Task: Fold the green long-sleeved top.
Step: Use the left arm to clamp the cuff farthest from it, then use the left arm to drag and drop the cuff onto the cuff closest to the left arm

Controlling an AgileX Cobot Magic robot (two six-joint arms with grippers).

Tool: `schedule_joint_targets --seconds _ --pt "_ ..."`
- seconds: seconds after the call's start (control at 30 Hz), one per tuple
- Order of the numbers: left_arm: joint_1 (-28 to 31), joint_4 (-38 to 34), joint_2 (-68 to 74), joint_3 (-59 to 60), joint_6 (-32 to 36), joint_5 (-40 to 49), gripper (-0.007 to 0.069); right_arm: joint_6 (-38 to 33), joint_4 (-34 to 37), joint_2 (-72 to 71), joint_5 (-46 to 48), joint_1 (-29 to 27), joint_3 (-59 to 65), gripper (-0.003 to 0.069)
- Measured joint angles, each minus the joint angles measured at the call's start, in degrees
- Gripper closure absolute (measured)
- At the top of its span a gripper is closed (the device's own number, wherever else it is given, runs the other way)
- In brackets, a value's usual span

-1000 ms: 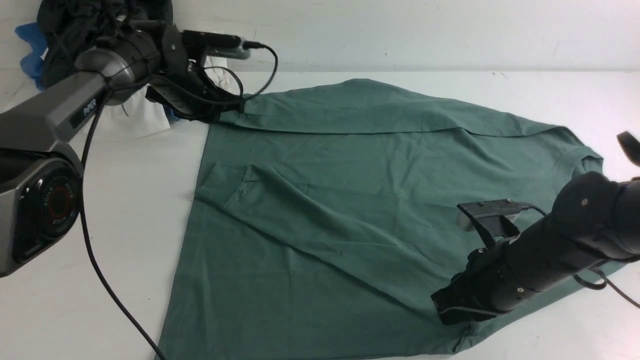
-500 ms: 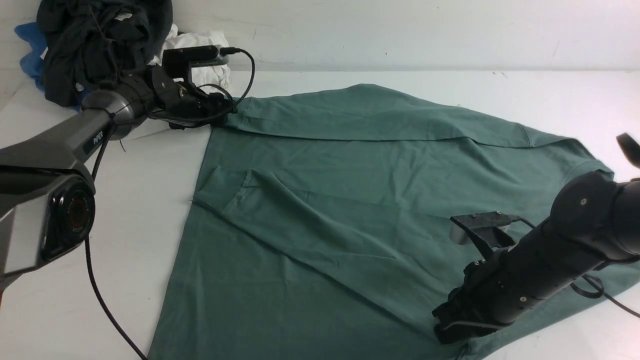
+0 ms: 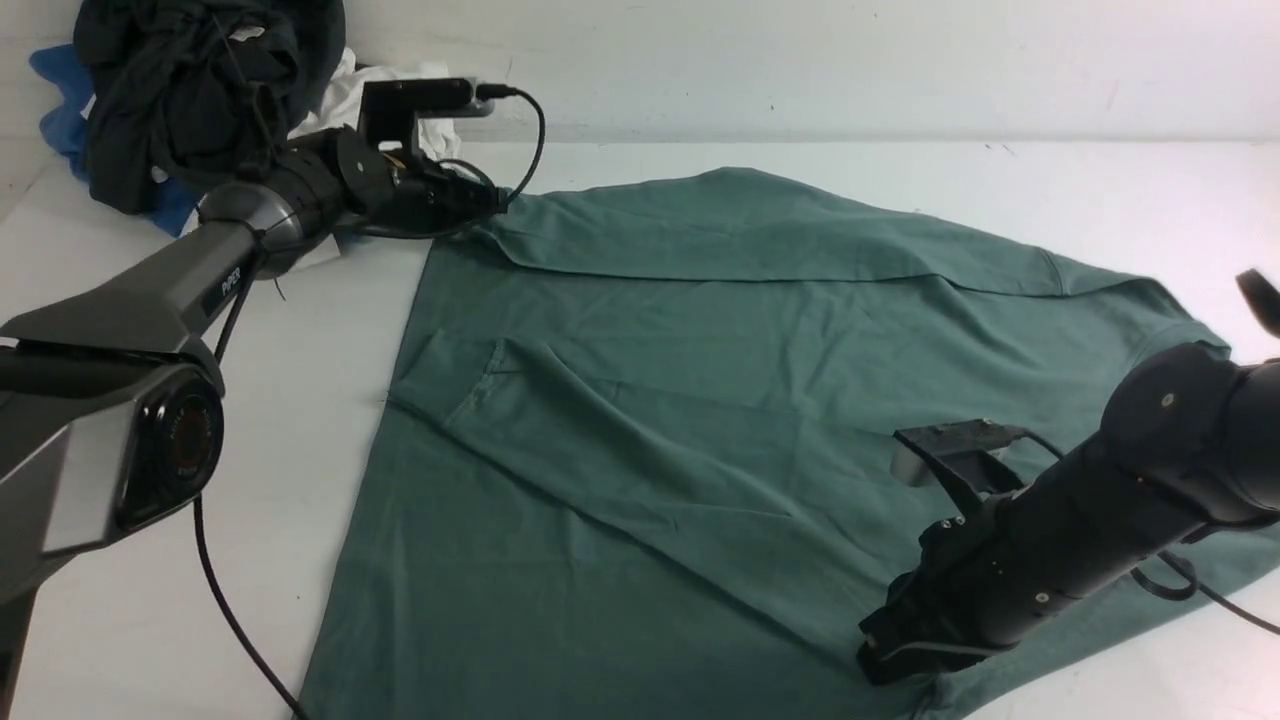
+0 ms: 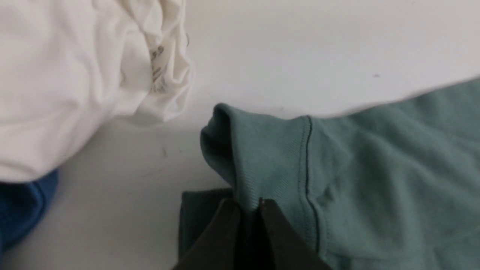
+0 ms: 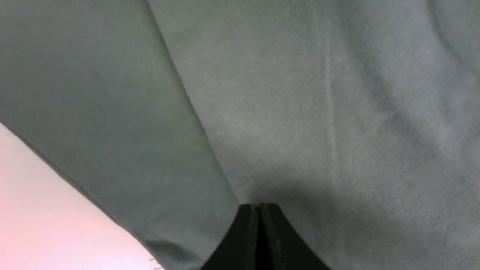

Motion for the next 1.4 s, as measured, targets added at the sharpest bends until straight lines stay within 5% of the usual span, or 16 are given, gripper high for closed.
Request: schedule_joint_targets --seconds 0.2,0.47,0.6,0.93,1.4 --pt "-0.06 1.74 -4.02 -8.01 0.34 12.73 0.0601 -0.12 -0.50 0.00 0.12 0.00 0.00 0.0669" --pt "-0.14 5.63 -13.84 -20.76 0.08 43.97 0.0601 2.45 -10.07 -6.66 0.45 0.00 0.00 0.0669" --pt "-0.14 7.50 -19.70 -18.01 -2.52 45.32 0.0601 5.23 -15.56 -13.66 -0.07 0.00 0.00 0.0669" --pt "-2.73 9.65 -27.17 18.14 -3.46 45.38 0.0601 12.59 -22.24 -23.33 -2.66 0.00 0.05 0.0669" --pt "-8.54 9.15 -31.34 19.79 -2.63 44.55 0.0601 23.53 -30.54 -2.81 -3.70 -0.91 -23.22 0.0640"
